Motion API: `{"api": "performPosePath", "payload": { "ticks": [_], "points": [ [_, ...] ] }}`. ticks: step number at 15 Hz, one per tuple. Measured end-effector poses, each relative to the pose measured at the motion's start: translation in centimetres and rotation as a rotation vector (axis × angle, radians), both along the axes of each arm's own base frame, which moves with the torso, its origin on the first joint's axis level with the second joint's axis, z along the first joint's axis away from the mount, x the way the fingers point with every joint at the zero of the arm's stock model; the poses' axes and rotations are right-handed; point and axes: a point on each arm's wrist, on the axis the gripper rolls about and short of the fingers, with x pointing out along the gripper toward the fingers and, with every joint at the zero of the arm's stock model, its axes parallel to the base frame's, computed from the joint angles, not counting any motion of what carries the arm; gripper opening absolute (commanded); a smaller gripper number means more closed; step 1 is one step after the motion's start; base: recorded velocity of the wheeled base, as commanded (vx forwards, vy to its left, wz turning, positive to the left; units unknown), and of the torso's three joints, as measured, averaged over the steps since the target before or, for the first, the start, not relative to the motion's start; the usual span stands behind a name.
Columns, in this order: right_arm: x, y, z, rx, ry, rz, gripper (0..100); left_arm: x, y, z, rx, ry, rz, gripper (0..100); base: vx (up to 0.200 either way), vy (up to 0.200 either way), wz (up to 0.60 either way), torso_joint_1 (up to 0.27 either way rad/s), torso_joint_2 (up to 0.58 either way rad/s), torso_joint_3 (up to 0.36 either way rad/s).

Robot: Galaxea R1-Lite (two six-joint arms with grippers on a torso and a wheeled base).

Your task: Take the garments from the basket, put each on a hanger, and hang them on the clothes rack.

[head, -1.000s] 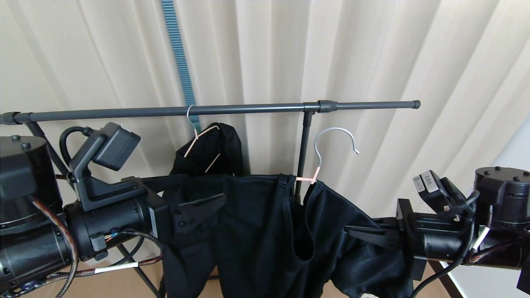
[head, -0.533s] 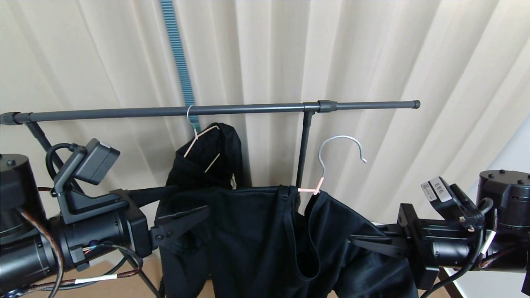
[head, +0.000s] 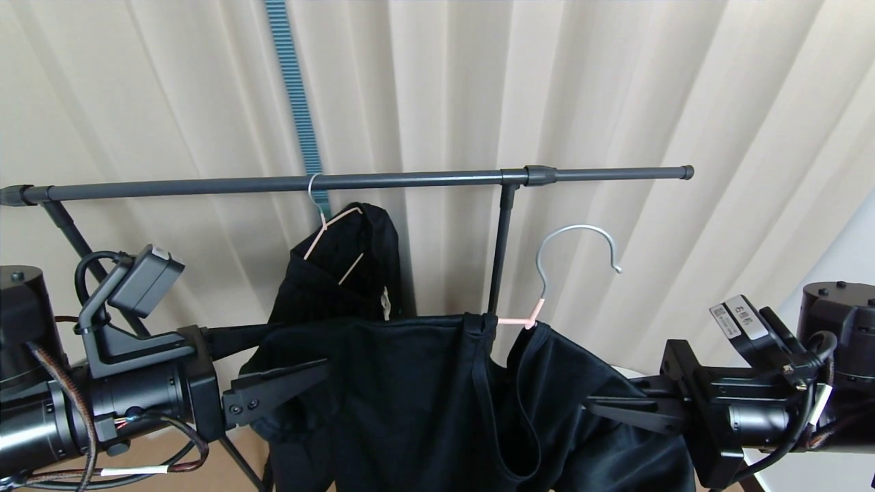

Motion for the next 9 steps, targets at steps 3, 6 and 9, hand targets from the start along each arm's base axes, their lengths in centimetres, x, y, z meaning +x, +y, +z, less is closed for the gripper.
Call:
{"api": "performPosePath", "payload": {
  "ticks": [3,6,9],
  "points": [
    [-0.2,-0.2,0.3,0.009,-0.010,0.009,0,0.5,0.8,-0.2,-0.013,0.005,0.001,100,0.000,0.000,0.00,0.000,0.00,0.000],
    [-0.2,-0.6,0.5,0.014,-0.022,-0.008,0,0.7,1.5,-0.7,-0.018,0.023,-0.002,100,0.000,0.000,0.00,0.000,0.00,0.000],
    [-0.3,-0.8,0.9,0.019,-0.036,-0.012,0,1.2,1.7,-1.3,-0.020,0.018,0.007,100,0.000,0.000,0.00,0.000,0.00,0.000]
  ]
}}
